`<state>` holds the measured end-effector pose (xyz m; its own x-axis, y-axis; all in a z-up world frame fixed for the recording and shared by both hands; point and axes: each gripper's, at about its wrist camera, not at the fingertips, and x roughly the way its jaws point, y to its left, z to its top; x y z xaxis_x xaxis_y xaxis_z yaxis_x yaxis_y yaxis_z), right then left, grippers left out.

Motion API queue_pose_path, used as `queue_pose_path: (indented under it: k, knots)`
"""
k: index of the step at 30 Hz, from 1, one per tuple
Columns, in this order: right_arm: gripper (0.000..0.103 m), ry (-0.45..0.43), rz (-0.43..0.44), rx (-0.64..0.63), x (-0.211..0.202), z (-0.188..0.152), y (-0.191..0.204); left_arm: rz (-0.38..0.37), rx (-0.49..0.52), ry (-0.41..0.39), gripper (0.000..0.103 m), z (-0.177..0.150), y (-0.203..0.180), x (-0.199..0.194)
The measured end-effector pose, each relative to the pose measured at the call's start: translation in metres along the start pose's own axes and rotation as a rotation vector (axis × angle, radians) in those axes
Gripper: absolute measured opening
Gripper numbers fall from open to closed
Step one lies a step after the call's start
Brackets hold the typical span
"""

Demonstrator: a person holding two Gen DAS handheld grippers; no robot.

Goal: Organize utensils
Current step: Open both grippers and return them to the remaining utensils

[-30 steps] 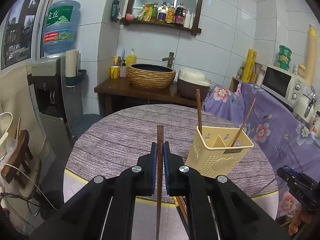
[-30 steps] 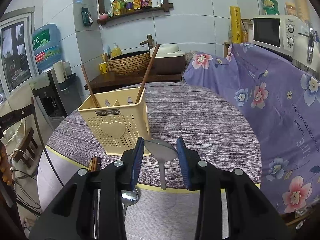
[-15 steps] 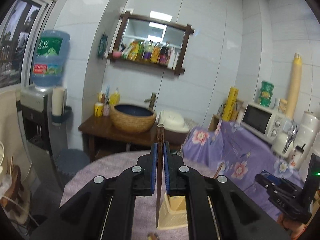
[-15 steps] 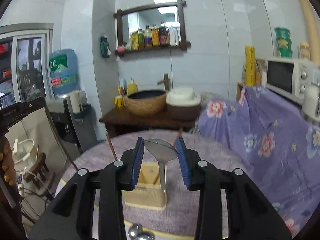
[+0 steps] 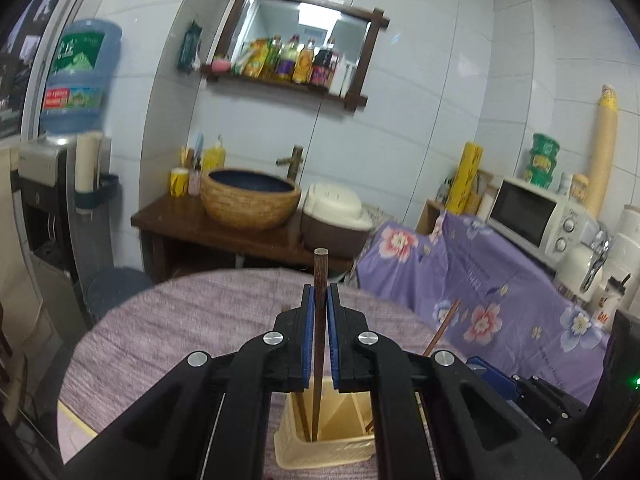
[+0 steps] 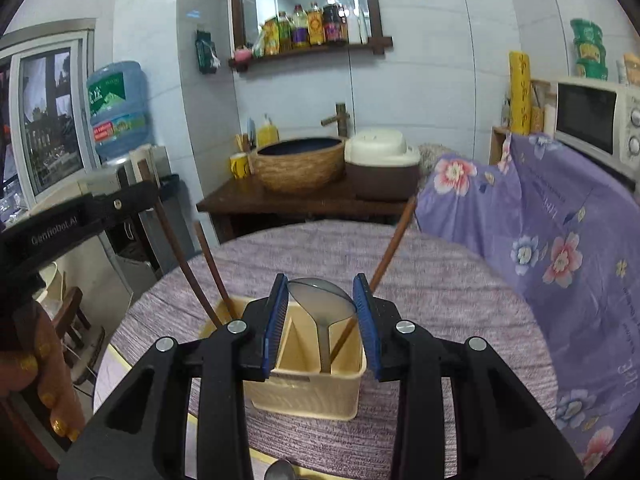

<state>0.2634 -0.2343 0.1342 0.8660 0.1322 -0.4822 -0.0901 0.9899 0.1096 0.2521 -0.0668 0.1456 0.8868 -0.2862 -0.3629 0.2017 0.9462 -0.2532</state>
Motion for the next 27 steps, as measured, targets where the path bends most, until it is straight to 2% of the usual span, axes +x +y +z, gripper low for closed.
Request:
queue_pose_path:
  k: [4, 6, 8, 9, 10, 15, 16, 18, 19, 20, 23, 27]
  knots:
    - [0.034, 0.043, -0.005, 0.011, 0.019, -0.017, -0.004, 0.015, -0.007, 0.067, 0.007, -0.026, 0.008, 0.017]
    - [0.034, 0.055, -0.013, 0.01, 0.024, -0.025, -0.005, 0.024, -0.002, 0.074, 0.007, -0.033, 0.009, 0.021]
    - [0.034, 0.052, -0.022, 0.009, 0.027, -0.03, -0.005, 0.032, 0.013, 0.087, 0.002, -0.038, 0.009, 0.024]
    - [0.033, 0.047, -0.03, 0.001, 0.027, -0.031, -0.005, 0.027, 0.01, 0.098, 0.002, -0.038, 0.009, 0.027]
    - [0.022, 0.051, -0.033, -0.007, 0.029, -0.031, -0.004, 0.027, 0.007, 0.109, 0.002, -0.038, 0.01, 0.029]
    - [0.023, 0.037, -0.041, 0.021, 0.027, -0.038, -0.01, 0.008, 0.0, 0.116, 0.003, -0.04, 0.012, 0.024]
    - [0.027, 0.031, -0.049, 0.022, 0.024, -0.038, -0.011, 0.002, 0.006, 0.115, 0.005, -0.041, 0.012, 0.02]
    - [0.034, 0.01, -0.055, 0.031, 0.012, -0.043, -0.013, 0.01, 0.02, 0.104, 0.025, -0.046, 0.012, 0.01]
    - [0.039, 0.002, -0.066, 0.029, 0.007, -0.047, -0.012, 0.023, 0.025, 0.1, 0.048, -0.05, 0.015, 0.003]
    - [0.045, 0.001, -0.089, 0.024, 0.001, -0.052, -0.011, 0.034, 0.026, 0.098, 0.058, -0.055, 0.016, -0.001]
    - [0.046, 0.045, -0.114, 0.028, -0.009, -0.074, -0.011, 0.073, 0.024, 0.143, 0.057, -0.079, 0.029, -0.012]
    - [0.047, 0.185, -0.131, 0.046, -0.011, -0.125, -0.009, 0.122, 0.017, 0.254, 0.056, -0.124, 0.05, -0.017]
